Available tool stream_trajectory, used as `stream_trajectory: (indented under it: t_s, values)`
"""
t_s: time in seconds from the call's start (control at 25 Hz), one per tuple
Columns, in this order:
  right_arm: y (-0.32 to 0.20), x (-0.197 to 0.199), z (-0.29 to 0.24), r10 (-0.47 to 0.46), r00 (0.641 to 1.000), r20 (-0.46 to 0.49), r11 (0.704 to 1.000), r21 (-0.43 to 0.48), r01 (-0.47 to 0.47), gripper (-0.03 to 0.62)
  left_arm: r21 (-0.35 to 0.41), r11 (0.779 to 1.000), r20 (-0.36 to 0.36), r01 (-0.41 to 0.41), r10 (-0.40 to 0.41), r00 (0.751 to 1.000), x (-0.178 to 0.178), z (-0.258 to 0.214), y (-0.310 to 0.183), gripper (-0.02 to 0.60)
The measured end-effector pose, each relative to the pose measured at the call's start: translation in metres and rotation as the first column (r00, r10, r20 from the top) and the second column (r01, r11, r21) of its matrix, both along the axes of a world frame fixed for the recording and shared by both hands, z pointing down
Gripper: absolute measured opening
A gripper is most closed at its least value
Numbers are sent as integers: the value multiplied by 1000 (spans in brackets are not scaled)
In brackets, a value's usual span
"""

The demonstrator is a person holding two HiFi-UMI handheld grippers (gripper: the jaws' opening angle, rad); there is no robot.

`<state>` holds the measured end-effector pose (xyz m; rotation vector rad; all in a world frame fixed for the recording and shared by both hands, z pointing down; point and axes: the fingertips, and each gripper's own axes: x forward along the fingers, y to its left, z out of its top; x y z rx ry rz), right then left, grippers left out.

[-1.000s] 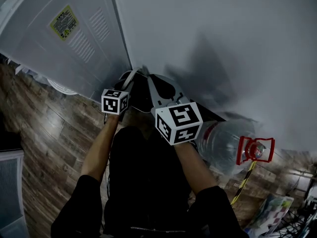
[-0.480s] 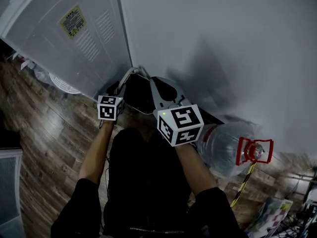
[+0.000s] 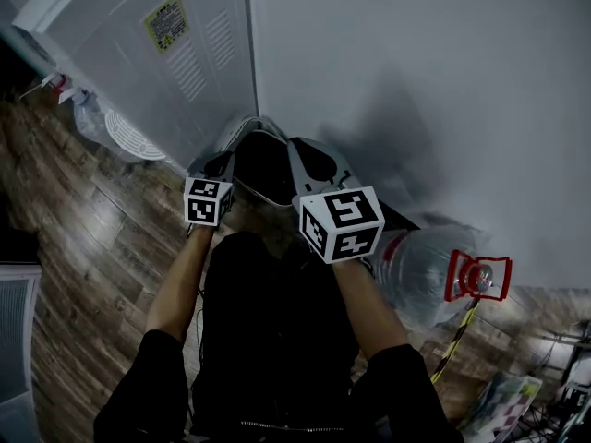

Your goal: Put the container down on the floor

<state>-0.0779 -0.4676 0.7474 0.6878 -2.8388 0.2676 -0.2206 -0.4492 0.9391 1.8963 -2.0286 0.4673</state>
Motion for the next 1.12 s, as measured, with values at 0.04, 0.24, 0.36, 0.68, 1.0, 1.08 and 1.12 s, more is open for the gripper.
stream_trajectory:
  t_s: [0.04, 0.24, 0.36, 0.68, 1.0, 1.08, 1.12]
  values:
    - [1, 1, 0, 7, 1000, -4, 1000, 1, -7, 11, 17, 1000, -4, -9, 9, 1000, 2, -4, 1, 15]
    - [1, 13, 3, 45, 999, -30, 999, 13, -44, 11, 58, 998, -20, -36, 37, 999, 10, -18, 0, 15]
    - [6, 15, 6, 33, 998, -56, 999, 40, -31, 11, 70, 997, -51, -39, 43, 998, 16, -21, -2, 15]
    - [20, 6, 9, -25, 997, -74, 999, 43, 28, 11, 111, 993, -84, -25, 34, 996, 19, -24, -6, 15]
    - [16, 5, 18, -41, 995, -86, 999, 14, 42, 11, 124, 992, -98, -32, 44, 994, 25, -28, -9, 15]
    - [16, 4, 18, -41, 996, -82, 999, 9, 42, 11, 123, 992, -95, -38, 50, 994, 27, -31, -10, 15]
    - [17, 3, 18, -41, 996, -78, 999, 5, 42, 11, 122, 992, -96, -39, 51, 994, 27, -34, -10, 15]
